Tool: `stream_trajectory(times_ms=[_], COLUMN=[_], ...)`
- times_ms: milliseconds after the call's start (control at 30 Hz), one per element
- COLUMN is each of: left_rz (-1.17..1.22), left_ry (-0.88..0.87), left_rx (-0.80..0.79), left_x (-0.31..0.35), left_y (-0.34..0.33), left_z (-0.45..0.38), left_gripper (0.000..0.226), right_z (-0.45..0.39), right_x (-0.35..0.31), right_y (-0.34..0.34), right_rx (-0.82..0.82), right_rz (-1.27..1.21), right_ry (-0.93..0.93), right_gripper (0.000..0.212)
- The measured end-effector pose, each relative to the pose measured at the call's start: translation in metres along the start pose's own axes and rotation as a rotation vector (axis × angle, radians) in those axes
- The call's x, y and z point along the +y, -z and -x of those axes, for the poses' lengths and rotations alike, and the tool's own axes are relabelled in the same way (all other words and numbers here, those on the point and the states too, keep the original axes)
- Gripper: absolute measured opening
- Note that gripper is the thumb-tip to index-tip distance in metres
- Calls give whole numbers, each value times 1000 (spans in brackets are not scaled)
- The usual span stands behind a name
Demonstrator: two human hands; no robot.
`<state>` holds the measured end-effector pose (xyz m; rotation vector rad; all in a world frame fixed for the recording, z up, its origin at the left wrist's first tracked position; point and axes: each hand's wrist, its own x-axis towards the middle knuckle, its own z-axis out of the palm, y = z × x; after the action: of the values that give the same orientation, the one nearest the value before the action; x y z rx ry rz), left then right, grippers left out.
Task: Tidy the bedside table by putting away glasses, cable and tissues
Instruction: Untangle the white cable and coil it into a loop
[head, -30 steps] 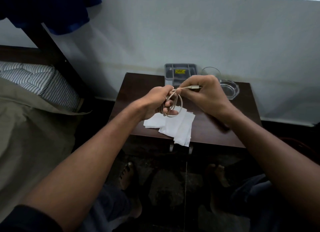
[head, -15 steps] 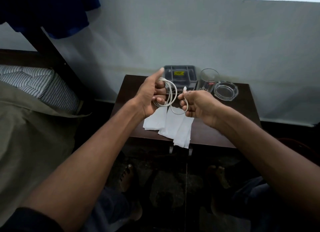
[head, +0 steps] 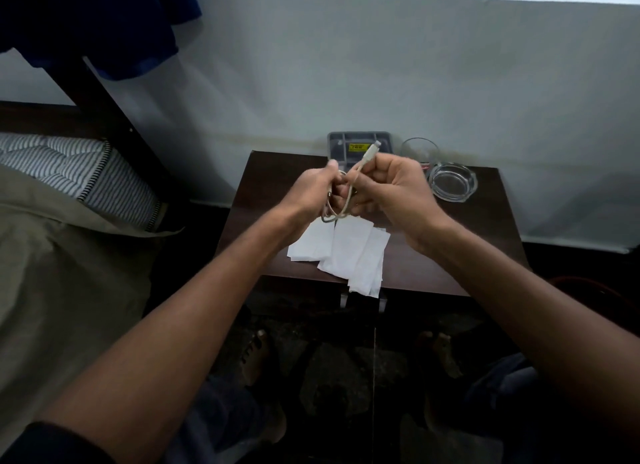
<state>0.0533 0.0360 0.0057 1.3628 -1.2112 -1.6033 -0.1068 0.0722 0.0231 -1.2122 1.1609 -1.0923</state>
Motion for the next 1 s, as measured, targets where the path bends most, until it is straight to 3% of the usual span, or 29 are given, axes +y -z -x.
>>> stream_trajectory(times_ms=[100,200,333,467,667,833,1000], left_rz=[-199,-275,-204,-58,-63,-146,-554], left_ry=[-78,-102,-21,77,73,-76,-322], left_rx=[-160,-220,-327,-442,-429,-453,-174], left_x=[-3,-3,1,8,11,6,-2], left_y=[1,1,-4,-4,-1,-1,1], left_z=[4,7,9,13,13,8,3], left_gripper=[54,53,40,44,52,32,30], right_z=[-9,-14,-16,-16,-19,-23,-27], right_x=[2,5,5,7,10,13,14], right_y=[14,21,20,20,17,14,10], right_rx=[128,190,85,-22,8,104,198], right_rz=[111,163,173,126,221,275,279], right_ry=[68,111,185,133,114,92,72], right_gripper=[10,12,18,20,26,26,19])
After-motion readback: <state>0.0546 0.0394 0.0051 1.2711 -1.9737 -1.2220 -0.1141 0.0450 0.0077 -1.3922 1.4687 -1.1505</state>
